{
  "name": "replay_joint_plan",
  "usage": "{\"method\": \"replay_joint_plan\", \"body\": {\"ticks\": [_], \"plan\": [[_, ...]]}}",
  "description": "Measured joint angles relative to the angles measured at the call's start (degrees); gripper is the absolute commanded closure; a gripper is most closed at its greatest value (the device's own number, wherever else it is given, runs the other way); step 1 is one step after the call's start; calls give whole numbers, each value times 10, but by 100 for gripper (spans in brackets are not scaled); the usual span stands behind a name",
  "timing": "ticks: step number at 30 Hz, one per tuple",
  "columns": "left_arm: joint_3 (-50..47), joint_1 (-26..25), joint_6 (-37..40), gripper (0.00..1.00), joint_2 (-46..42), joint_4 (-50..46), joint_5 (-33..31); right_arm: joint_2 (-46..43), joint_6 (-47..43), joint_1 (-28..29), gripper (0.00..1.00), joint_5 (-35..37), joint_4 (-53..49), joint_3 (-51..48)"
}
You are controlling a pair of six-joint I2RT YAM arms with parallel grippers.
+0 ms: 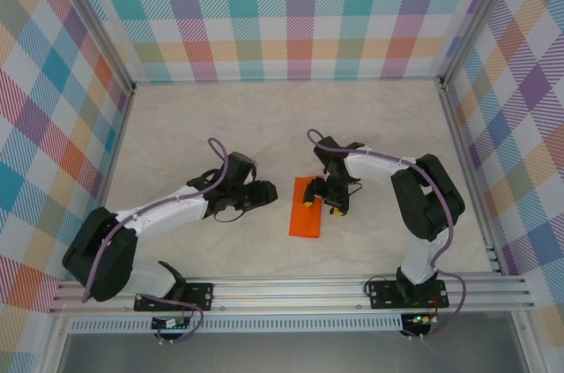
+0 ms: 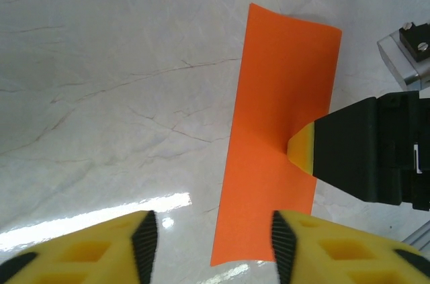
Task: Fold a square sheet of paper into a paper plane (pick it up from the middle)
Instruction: Hold the square sheet of paper at the center of the table.
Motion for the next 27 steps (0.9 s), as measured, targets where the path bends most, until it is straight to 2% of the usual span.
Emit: {"method": "replay_joint_plan", "body": {"ticks": [2,3,11,27], "plan": [[19,-3,-4,94,33,9,5,1,0,0,23,0,-1,0],[29,-4,-4,100,49,12,9,1,0,0,23,0,-1,0],[105,-12,-10,100,172,47,49,3,0,0,23,0,-3,0],[125,-33,-14,100,250,86,98,5,0,3,23,0,-4,0]]}}
